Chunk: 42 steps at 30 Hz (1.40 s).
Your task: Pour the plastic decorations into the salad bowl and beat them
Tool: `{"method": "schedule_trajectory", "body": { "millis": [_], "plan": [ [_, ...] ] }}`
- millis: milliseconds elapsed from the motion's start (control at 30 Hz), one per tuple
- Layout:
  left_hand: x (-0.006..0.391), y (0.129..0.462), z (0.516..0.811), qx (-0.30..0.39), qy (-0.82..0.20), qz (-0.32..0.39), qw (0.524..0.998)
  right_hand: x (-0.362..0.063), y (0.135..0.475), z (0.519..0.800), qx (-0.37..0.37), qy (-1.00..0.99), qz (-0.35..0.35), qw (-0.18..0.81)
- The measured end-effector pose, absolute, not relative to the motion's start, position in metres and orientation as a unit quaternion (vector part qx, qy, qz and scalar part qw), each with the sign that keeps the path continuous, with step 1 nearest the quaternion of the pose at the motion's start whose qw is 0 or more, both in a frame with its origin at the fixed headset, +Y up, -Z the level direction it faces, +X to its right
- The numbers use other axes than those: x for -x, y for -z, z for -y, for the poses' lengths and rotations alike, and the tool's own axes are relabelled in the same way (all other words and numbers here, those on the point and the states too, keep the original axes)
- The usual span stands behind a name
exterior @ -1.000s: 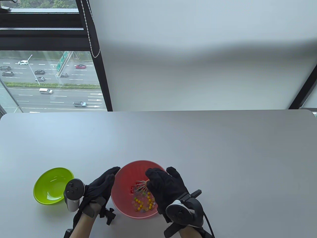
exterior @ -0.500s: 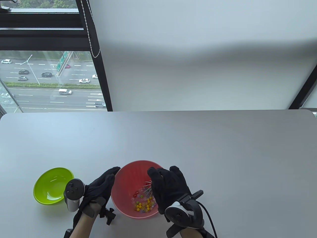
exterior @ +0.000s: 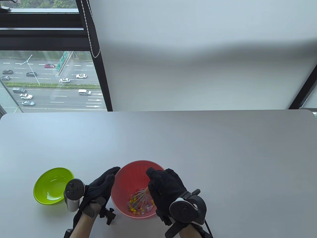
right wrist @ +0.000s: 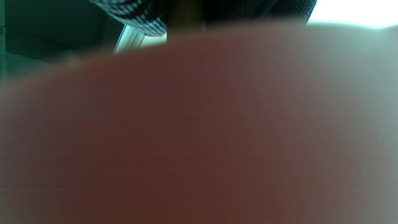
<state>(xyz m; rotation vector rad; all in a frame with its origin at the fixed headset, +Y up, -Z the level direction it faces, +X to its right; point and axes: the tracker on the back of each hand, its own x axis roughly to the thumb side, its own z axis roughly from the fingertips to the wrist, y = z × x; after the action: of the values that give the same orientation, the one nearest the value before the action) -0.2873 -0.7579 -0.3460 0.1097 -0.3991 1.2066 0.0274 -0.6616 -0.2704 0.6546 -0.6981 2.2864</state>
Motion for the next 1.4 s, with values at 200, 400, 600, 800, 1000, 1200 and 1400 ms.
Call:
{"method": "schedule_trajectory", "body": {
  "millis": [200, 400, 600, 800, 1000, 1200, 1400],
  "plan": [
    [0.287, 0.346, 0.758, -0.051, -0.563, 0.186, 0.803, -0.022, 0.268, 0.66, -0.256, -0.881, 0.276, 0.287],
    [0.287, 0.346, 0.758, -0.051, -0.563, 0.186, 0.803, -0.018, 0.266, 0.66, -0.254, -0.888, 0.29, 0.251],
    [0.287, 0.346, 0.758, -0.051, -0.563, 0.186, 0.803, -0.018, 0.265, 0.659, -0.25, -0.89, 0.298, 0.236],
    [0.287, 0.346, 0.758, -0.051, -0.563, 0.186, 0.803, -0.022, 0.265, 0.658, -0.244, -0.892, 0.31, 0.222],
    [0.287, 0.346, 0.758, -0.051, -0.563, 0.186, 0.803, -0.027, 0.263, 0.654, -0.239, -0.887, 0.326, 0.222],
    [0.287, 0.346, 0.758, -0.051, -0.563, 0.186, 0.803, -0.031, 0.263, 0.652, -0.238, -0.879, 0.325, 0.256],
    [0.287, 0.346, 0.758, -0.051, -0.563, 0.186, 0.803, -0.024, 0.266, 0.657, -0.256, -0.872, 0.276, 0.314]
  ]
}}
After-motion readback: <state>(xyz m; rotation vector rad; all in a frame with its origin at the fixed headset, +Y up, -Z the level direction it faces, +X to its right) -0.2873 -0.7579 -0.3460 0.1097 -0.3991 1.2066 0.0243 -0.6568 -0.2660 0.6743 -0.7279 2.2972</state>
